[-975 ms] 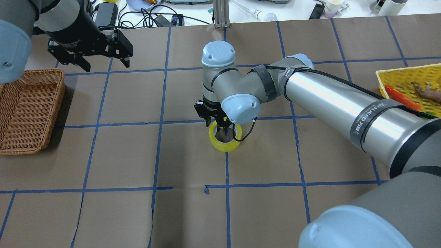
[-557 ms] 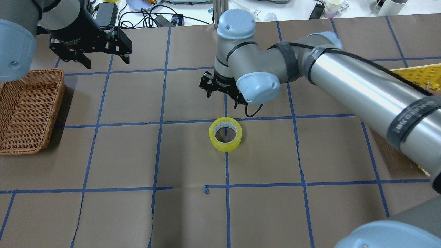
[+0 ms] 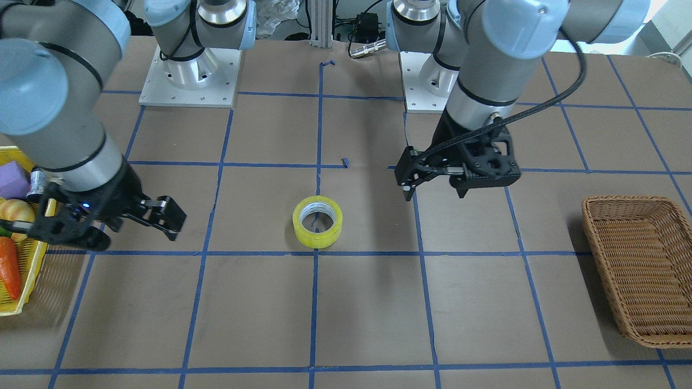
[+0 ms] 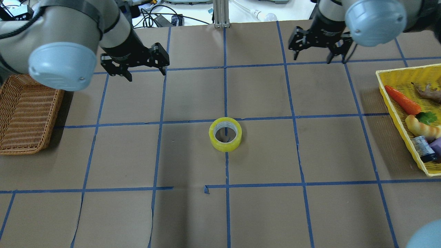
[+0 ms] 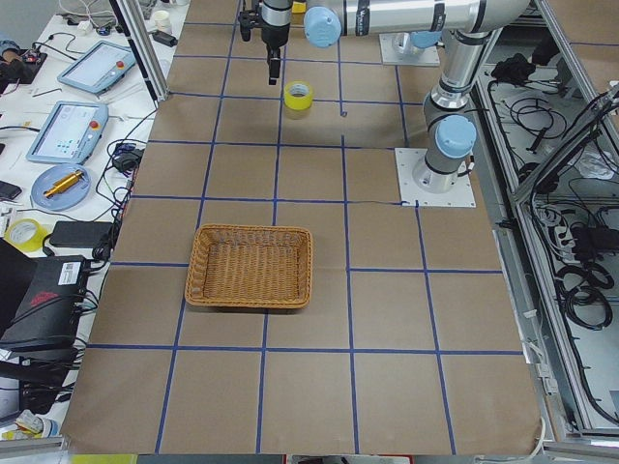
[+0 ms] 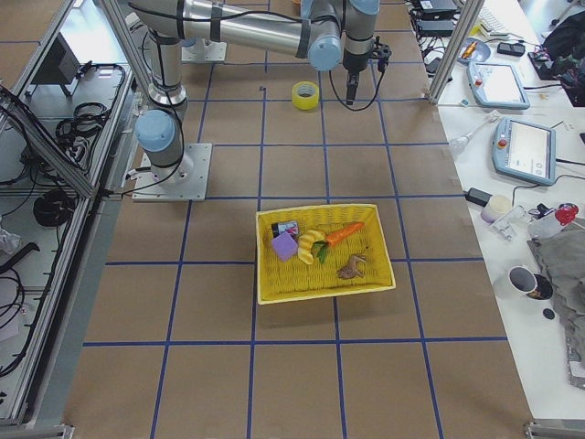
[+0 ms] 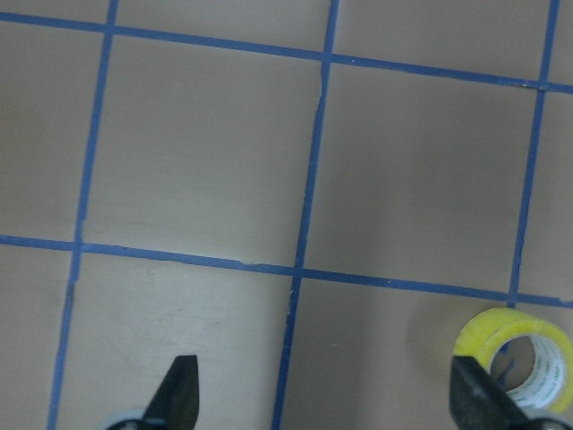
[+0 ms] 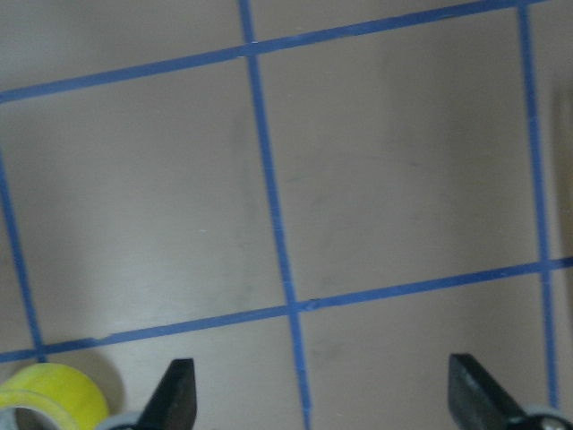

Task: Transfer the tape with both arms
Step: 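Reach the left gripper to the tape roll and grasp it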

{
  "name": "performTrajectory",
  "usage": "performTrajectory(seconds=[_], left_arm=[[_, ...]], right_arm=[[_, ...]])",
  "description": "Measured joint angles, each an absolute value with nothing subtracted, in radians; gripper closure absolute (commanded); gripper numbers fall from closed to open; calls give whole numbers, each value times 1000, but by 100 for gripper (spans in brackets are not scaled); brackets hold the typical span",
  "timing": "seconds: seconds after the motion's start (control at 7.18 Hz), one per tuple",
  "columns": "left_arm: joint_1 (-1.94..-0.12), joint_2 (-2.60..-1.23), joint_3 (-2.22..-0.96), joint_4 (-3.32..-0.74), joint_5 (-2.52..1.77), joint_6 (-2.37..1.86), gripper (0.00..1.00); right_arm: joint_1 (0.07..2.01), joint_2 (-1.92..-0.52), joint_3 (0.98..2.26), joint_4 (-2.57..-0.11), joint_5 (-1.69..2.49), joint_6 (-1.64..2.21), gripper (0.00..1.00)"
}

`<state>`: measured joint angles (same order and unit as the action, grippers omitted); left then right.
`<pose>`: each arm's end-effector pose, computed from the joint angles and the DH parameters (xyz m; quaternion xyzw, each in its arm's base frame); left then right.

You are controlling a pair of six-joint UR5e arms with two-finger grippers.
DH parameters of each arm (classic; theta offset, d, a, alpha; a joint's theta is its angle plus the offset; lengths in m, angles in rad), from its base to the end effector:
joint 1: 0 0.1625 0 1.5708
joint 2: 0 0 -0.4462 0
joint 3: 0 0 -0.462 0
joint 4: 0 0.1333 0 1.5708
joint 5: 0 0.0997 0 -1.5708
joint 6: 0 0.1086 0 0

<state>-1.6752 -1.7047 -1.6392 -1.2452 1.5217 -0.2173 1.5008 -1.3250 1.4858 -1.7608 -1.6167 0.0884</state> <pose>-0.2029 -0.6066 0.4165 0.0548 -0.9963 0.0569 0.0340 0.0813 -0.6748 0.4158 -0.0794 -0.9965 0.0148 0.0228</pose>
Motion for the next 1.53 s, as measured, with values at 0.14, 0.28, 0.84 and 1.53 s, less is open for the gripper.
performTrajectory(seconds=[0.14,0.28,0.84,1.53], left_arm=[[-1730,-1738,-1661,-1199,1517,-243,0],[-1777,-1774,-1690,-1137,1515,-257,0],[-1861,-1888,-1844,-874,1484,-299,3],[-1890,-1963,-1900,-819,1434,-357,76]], right_arm=[[1476,-1340,1487,-1737,-1689,62,0],[1469,-1354,1489,-1727,-1721,53,0],[1532,-1424,1560,-1718,-1742,38,0],[1562,-1453,1550,-1732,-1620,-1,0]])
